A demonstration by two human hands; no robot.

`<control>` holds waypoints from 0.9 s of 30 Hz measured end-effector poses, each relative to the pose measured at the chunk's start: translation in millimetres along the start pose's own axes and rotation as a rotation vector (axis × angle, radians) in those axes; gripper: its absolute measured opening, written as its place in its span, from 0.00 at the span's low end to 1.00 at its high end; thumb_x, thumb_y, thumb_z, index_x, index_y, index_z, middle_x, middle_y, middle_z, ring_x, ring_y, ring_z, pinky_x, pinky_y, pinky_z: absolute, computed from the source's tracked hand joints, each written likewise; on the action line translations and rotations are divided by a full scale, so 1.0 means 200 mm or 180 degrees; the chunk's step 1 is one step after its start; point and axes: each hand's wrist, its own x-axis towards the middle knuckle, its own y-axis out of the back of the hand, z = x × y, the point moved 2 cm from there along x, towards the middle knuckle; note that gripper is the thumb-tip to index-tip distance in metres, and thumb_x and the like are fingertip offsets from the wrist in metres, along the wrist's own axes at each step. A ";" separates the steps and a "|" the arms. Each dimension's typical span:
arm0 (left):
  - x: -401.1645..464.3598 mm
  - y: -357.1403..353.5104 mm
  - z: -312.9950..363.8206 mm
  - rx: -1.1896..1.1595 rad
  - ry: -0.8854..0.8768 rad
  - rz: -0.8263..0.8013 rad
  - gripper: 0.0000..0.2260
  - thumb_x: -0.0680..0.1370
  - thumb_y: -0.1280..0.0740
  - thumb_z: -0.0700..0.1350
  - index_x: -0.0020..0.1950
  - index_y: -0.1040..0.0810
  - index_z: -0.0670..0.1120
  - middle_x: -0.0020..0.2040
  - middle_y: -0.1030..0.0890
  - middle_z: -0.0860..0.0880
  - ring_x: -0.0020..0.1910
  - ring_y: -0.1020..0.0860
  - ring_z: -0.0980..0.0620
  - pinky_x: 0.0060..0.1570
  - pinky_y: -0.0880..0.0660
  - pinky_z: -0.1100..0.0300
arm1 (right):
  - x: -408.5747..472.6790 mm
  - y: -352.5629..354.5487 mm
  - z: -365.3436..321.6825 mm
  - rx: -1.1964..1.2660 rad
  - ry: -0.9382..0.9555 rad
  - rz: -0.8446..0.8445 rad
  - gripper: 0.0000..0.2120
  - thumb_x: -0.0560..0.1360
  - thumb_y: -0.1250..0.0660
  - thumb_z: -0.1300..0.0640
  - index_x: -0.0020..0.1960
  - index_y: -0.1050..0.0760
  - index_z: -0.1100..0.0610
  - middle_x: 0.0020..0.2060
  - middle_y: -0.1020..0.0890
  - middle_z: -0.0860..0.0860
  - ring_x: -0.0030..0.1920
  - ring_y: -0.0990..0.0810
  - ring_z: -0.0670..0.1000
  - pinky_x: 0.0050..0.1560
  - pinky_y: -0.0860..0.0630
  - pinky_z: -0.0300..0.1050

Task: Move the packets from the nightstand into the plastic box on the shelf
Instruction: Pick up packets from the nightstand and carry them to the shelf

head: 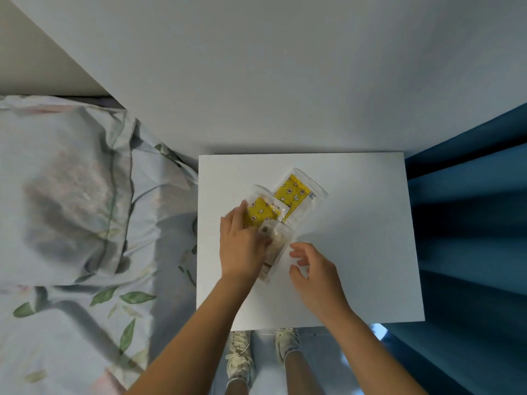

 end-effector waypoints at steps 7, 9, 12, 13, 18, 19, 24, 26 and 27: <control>-0.05 0.04 -0.04 -0.0166 -0.0190 0.0304 0.08 0.72 0.25 0.46 0.45 0.15 0.41 0.53 0.24 0.42 0.59 0.30 0.41 0.55 0.28 0.55 | -0.01 -0.01 0.03 0.0268 -0.0209 0.0035 0.16 0.76 0.35 0.64 0.62 0.28 0.50 0.54 0.21 0.45 0.53 0.24 0.46 0.50 0.29 0.32; -0.10 0.09 -0.10 -0.1234 0.0514 0.0265 0.08 0.72 0.24 0.48 0.46 0.16 0.44 0.52 0.23 0.46 0.54 0.25 0.45 0.51 0.28 0.61 | -0.01 -0.01 0.02 0.0378 -0.0269 0.0091 0.17 0.76 0.35 0.64 0.61 0.27 0.49 0.53 0.21 0.44 0.52 0.23 0.46 0.47 0.30 0.29; -0.21 0.19 -0.21 -0.2923 0.1476 0.0481 0.11 0.71 0.24 0.48 0.47 0.17 0.43 0.46 0.15 0.42 0.46 0.17 0.44 0.50 0.20 0.49 | 0.02 -0.01 0.00 0.0573 -0.0376 0.0312 0.16 0.76 0.34 0.65 0.60 0.26 0.51 0.50 0.20 0.45 0.51 0.22 0.48 0.47 0.27 0.30; -0.25 0.23 -0.25 -0.3263 0.1593 0.0516 0.13 0.72 0.25 0.49 0.49 0.17 0.41 0.46 0.14 0.41 0.45 0.16 0.44 0.48 0.19 0.48 | 0.03 -0.02 -0.03 0.0660 -0.0424 0.0407 0.15 0.75 0.33 0.64 0.60 0.26 0.52 0.50 0.20 0.46 0.51 0.21 0.48 0.47 0.26 0.29; -0.37 0.37 -0.39 -0.3902 0.1605 0.0720 0.13 0.73 0.30 0.47 0.54 0.18 0.42 0.48 0.14 0.43 0.43 0.15 0.50 0.42 0.18 0.59 | 0.15 -0.18 -0.22 0.0374 -0.0390 0.0595 0.26 0.72 0.27 0.54 0.67 0.32 0.57 0.62 0.25 0.54 0.60 0.26 0.53 0.55 0.28 0.41; -0.37 0.39 -0.41 -0.3888 0.1592 0.0728 0.14 0.73 0.29 0.46 0.56 0.19 0.42 0.50 0.14 0.42 0.45 0.15 0.49 0.44 0.18 0.58 | 0.17 -0.22 -0.26 0.0093 -0.0448 0.0579 0.32 0.71 0.26 0.50 0.69 0.34 0.58 0.64 0.28 0.55 0.63 0.28 0.55 0.58 0.29 0.45; -0.30 0.45 -0.48 -0.3678 0.1404 0.0724 0.14 0.74 0.29 0.46 0.57 0.20 0.42 0.53 0.15 0.41 0.49 0.16 0.46 0.49 0.18 0.52 | 0.22 -0.34 -0.38 -0.0621 -0.0794 0.0687 0.48 0.68 0.23 0.47 0.76 0.52 0.53 0.67 0.37 0.57 0.59 0.25 0.59 0.53 0.23 0.52; -0.26 0.47 -0.48 -0.3719 0.1311 0.0771 0.15 0.75 0.29 0.45 0.59 0.21 0.40 0.53 0.15 0.41 0.50 0.16 0.45 0.50 0.18 0.50 | 0.23 -0.34 -0.37 -0.0406 -0.0774 0.0764 0.49 0.69 0.23 0.54 0.76 0.53 0.51 0.65 0.31 0.57 0.55 0.21 0.60 0.49 0.23 0.51; -0.25 0.49 -0.48 -0.3728 0.1229 0.0796 0.14 0.75 0.29 0.44 0.59 0.21 0.40 0.52 0.15 0.42 0.49 0.16 0.46 0.49 0.18 0.52 | 0.24 -0.33 -0.35 -0.0347 -0.0778 0.0777 0.48 0.69 0.23 0.56 0.76 0.53 0.51 0.62 0.26 0.57 0.54 0.20 0.61 0.47 0.23 0.50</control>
